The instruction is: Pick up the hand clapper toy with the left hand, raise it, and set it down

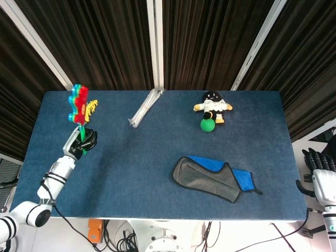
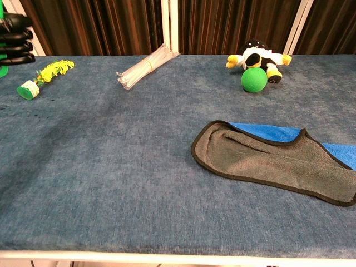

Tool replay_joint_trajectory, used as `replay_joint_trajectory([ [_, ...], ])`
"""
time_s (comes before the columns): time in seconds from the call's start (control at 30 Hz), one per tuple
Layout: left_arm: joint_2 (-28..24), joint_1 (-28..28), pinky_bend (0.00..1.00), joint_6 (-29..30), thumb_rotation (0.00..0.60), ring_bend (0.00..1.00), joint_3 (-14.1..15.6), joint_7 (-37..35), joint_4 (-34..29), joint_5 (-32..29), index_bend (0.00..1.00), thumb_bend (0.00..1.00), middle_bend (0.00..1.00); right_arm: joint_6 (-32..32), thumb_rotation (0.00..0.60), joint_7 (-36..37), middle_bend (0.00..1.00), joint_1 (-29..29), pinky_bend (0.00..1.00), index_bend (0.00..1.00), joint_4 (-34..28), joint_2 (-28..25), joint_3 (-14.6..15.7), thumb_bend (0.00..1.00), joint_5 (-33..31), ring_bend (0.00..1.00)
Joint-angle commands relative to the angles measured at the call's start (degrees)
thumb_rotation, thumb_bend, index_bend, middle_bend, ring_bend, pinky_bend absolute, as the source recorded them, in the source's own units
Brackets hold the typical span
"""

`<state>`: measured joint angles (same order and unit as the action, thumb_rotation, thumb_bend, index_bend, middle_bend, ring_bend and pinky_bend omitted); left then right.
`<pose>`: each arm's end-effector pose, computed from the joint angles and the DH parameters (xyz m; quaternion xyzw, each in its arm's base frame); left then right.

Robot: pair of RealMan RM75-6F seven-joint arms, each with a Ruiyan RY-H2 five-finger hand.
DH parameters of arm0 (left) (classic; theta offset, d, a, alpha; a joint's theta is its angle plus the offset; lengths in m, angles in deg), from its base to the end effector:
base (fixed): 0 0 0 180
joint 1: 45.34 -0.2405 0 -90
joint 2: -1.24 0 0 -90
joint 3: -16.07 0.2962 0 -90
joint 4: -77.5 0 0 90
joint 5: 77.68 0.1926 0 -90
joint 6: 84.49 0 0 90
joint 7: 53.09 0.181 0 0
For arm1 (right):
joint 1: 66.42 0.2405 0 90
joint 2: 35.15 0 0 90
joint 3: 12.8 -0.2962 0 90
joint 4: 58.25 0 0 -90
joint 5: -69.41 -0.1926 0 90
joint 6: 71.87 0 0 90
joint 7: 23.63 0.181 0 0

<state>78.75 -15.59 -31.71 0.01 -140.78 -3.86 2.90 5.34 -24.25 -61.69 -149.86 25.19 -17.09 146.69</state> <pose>-0.2469 0.3925 0.0809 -0.2288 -0.7676 -0.5971 0.0449 -0.3775 -0.2211 0.2118 0.5767 -0.4283 0.3090 0.6233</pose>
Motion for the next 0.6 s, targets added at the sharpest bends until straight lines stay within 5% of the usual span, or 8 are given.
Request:
replay_joint_trajectory([
  [0.03, 0.8, -1.2, 1.00, 5.9, 0.600, 1.00, -0.4, 7.3, 1.7, 3.9, 1.00, 0.65, 1.00, 0.0, 0.600, 0.0, 0.00, 0.0, 0.00, 0.00, 0.0, 0.0, 0.0, 0.24, 0.0, 0.00],
  [0.27, 4.7, 1.5, 1.00, 13.2, 0.600, 1.00, 7.3, 61.2, 15.4, 18.5, 1.00, 0.65, 1.00, -0.2, 0.600, 0.2, 0.00, 0.1, 0.00, 0.00, 0.3, 0.2, 0.0, 0.24, 0.0, 0.00],
  [0.43, 4.5, 3.0, 1.00, 10.0, 0.600, 1.00, 11.0, 77.5, 16.1, 21.1, 1.00, 0.63, 1.00, 0.0, 0.600, 0.1, 0.00, 0.0, 0.00, 0.00, 0.4, 0.2, 0.0, 0.24, 0.0, 0.00],
  [0.6, 3.5, 4.3, 1.00, 6.6, 0.600, 1.00, 13.4, 82.7, 14.0, 20.7, 1.00, 0.62, 1.00, 0.3, 0.600, 0.3, 0.00, 0.0, 0.00, 0.00, 0.6, 0.2, -0.1, 0.24, 0.1, 0.00],
])
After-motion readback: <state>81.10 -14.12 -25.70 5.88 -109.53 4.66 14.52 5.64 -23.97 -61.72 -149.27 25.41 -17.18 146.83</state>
